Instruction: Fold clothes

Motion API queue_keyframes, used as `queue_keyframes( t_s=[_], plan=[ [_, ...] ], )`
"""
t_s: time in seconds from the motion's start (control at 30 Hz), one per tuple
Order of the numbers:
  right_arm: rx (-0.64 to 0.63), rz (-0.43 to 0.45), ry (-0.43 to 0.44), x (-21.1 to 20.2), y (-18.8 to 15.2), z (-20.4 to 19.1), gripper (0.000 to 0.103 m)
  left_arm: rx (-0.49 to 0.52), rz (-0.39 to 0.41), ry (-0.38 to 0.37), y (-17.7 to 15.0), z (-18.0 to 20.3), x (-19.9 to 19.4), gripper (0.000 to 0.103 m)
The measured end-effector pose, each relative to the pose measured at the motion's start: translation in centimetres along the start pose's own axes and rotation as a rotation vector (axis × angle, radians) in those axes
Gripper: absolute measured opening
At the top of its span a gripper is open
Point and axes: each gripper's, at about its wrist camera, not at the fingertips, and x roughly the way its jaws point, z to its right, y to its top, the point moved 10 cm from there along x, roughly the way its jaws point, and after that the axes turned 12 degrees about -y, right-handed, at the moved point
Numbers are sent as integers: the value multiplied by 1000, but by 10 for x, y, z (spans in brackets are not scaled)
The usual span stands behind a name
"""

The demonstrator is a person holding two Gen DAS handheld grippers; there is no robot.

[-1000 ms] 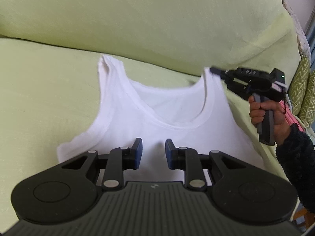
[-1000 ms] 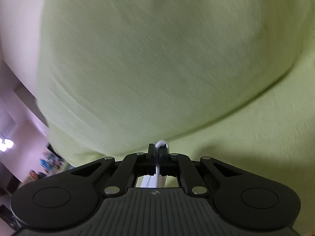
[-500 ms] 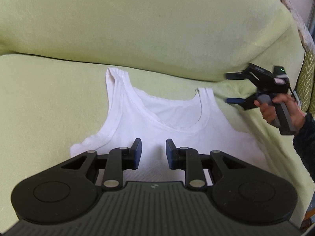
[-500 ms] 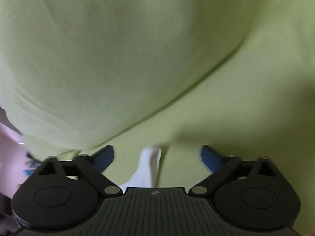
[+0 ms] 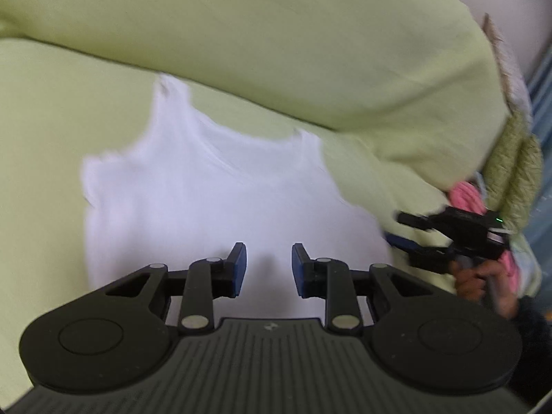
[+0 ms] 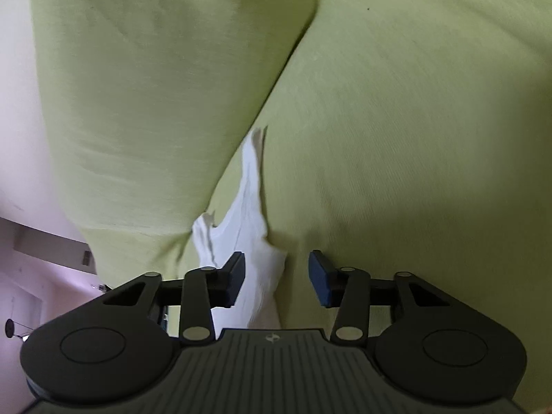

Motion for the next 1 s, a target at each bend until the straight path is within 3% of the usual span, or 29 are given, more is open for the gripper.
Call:
queue_keyframes(
  t_s=[0.13,0.17,0.3,0.43,0.53,0.6,0.63,0.7,0.87,1.0],
  plan=[
    [-73,-41,-54,-2,-12,-18,20,-30,-53,-25,-27,14,3,23],
    [-105,-40,-90,2,-15,-21,8,-37,-64,-24,-32,15,3,23],
    [-263,41,-181,-1,-6,-40,6,-32,-82,2,-46,17,-5,23],
    [-282,60,-260,-3,-4,-33,1,-42,-88,28,-55,11,-16,23],
    [-199,60,-248,16,5,-49,18,-41,-81,55,-57,8,-26,23],
    [-179,106,-286,7,4,-46,41,-31,-79,84,-59,6,-36,23],
    [-179,130,-308,0,3,-47,46,-27,-76,102,-60,4,-42,23],
    [-189,136,-306,-18,-16,-46,47,-39,-64,138,-63,-2,-61,23],
    [-210,70,-293,-79,-107,-18,46,-126,-13,213,-78,-18,-119,28],
    [-150,59,-288,-118,-158,8,46,-164,11,269,-98,-24,-154,32]
  ],
)
